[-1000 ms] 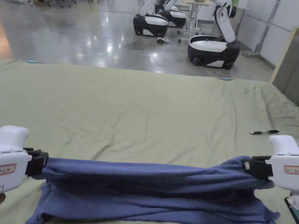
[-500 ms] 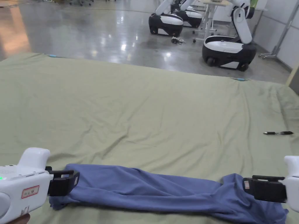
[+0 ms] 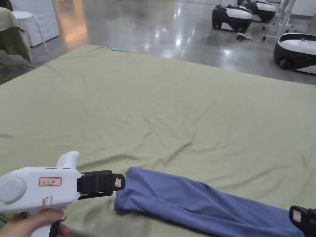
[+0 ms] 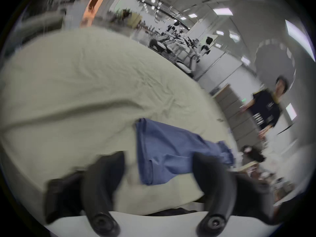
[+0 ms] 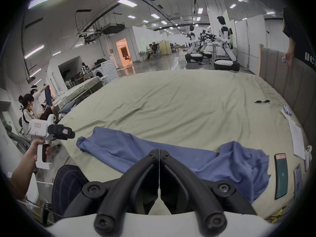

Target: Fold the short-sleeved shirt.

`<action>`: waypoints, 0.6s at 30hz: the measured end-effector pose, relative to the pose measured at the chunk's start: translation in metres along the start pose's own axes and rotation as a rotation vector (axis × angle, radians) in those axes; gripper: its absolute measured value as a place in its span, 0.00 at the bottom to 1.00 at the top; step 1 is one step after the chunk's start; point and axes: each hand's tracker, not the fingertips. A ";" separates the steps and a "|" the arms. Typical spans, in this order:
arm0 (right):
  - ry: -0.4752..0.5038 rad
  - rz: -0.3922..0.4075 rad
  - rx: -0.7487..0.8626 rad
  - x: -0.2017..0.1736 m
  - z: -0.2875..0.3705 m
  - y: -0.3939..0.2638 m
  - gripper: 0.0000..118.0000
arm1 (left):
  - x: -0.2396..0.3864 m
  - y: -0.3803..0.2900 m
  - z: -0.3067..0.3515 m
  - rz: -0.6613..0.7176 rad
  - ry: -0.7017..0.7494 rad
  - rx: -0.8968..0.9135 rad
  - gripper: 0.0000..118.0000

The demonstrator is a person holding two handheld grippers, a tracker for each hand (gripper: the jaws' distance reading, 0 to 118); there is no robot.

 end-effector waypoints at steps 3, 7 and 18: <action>-0.001 -0.007 -0.010 -0.009 -0.011 0.001 0.01 | -0.038 0.010 -0.018 0.165 -0.132 -0.115 0.81; -0.008 -0.022 -0.022 -0.013 -0.023 0.004 0.01 | -0.074 0.006 -0.060 0.280 -0.300 -0.299 0.80; -0.026 -0.051 -0.045 -0.029 -0.051 0.020 0.02 | -0.036 0.029 -0.155 0.155 -0.241 -0.422 0.08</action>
